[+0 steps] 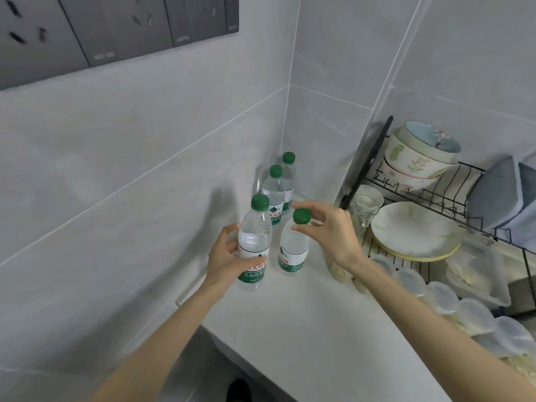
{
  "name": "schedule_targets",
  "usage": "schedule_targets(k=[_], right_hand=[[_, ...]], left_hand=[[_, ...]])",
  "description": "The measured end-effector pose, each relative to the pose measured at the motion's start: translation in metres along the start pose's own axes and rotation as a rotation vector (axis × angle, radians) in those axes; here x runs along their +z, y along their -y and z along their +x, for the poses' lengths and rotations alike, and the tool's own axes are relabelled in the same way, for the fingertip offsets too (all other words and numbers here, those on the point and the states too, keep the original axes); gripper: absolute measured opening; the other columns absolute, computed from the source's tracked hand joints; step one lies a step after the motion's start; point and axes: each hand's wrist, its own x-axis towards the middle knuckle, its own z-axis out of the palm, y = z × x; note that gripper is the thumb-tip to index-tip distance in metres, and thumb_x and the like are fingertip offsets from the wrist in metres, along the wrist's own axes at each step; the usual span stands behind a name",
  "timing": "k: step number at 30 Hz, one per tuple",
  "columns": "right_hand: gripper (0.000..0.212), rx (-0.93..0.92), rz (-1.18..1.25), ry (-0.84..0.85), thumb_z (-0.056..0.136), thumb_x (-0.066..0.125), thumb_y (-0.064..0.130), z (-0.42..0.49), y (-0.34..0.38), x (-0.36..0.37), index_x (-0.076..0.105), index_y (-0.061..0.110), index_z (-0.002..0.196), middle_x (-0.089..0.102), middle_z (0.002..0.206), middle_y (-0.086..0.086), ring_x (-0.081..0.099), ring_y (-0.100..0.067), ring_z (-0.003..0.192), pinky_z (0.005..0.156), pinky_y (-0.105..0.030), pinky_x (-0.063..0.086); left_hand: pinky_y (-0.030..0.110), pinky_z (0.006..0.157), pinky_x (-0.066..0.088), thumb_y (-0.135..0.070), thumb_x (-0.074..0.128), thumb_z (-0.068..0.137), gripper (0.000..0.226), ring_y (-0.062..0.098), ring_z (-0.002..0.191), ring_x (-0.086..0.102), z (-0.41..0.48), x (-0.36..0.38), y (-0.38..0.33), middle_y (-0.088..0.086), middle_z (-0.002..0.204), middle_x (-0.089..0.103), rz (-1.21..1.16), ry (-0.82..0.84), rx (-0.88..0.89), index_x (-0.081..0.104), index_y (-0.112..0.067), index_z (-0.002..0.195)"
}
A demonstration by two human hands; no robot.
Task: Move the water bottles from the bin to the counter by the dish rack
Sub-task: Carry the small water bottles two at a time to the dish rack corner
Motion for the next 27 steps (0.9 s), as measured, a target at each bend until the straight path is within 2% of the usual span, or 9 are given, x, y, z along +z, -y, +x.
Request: schedule_targets(k=[4,9,13,18,22,25,27], right_hand=[[0.038,0.051,-0.032,-0.022,0.074,0.081,0.01,0.024,-0.008,0.012,0.071,0.024,0.108,0.072,0.105,0.012,0.067,-0.005,0.098,0.092,-0.032,0.054],[0.038,0.084,-0.064,0.006,0.074,0.08,0.007,0.04,-0.016,0.018,0.071,0.022,0.108,0.07,0.106,0.014,0.067,-0.007,0.099,0.092,-0.029,0.054],[0.036,0.089,-0.101,0.031,0.074,0.079,0.003,0.049,-0.02,0.02,0.071,0.021,0.104,0.071,0.1,0.011,0.068,-0.006,0.095,0.091,-0.025,0.053],[0.039,0.086,-0.174,0.139,0.074,0.077,0.0,0.06,-0.021,0.014,0.071,0.022,0.105,0.073,0.102,0.006,0.067,-0.018,0.098,0.093,-0.029,0.052],[0.039,0.055,-0.207,0.185,0.077,0.073,-0.002,0.062,-0.023,0.009,0.069,0.019,0.11,0.069,0.105,0.01,0.066,-0.015,0.101,0.096,-0.025,0.05],[0.039,0.02,-0.236,0.174,0.081,0.071,0.002,0.057,-0.026,0.011,0.066,0.018,0.117,0.07,0.109,0.003,0.065,-0.016,0.103,0.098,-0.029,0.051],[0.043,0.002,-0.27,0.17,0.083,0.07,0.005,0.054,-0.027,0.011,0.064,0.02,0.122,0.07,0.112,0.002,0.065,-0.018,0.103,0.098,-0.034,0.052]], left_hand=[[0.012,0.069,0.052,0.005,0.087,0.056,0.074,-0.008,0.079,0.067,0.04,0.005,0.012,-0.006,0.103,0.071,-0.023,0.059,-0.023,0.053,-0.027,0.114],[0.018,0.069,0.054,0.009,0.084,0.056,0.066,0.012,0.085,0.07,0.07,0.014,0.022,0.001,0.1,0.074,-0.029,0.098,-0.017,0.058,-0.013,0.112],[0.021,0.07,0.053,-0.001,0.085,0.05,0.058,0.011,0.082,0.069,0.082,0.018,0.028,-0.003,0.096,0.074,-0.028,0.104,-0.025,0.059,-0.018,0.099],[0.018,0.069,0.052,0.013,0.083,0.056,0.063,0.004,0.083,0.069,0.085,0.016,0.034,-0.004,0.098,0.072,-0.024,0.121,-0.024,0.054,-0.012,0.106],[0.016,0.07,0.051,0.015,0.081,0.06,0.067,-0.001,0.084,0.067,0.084,0.014,0.032,-0.006,0.1,0.07,0.007,0.165,0.007,0.049,-0.005,0.115],[0.013,0.073,0.05,0.007,0.083,0.06,0.065,-0.003,0.087,0.065,0.081,0.013,0.03,-0.005,0.104,0.069,0.034,0.177,0.021,0.051,-0.011,0.113],[0.017,0.08,0.05,-0.005,0.084,0.056,0.064,0.0,0.096,0.065,0.077,0.011,0.028,-0.006,0.109,0.068,0.055,0.166,0.035,0.054,-0.02,0.11]])
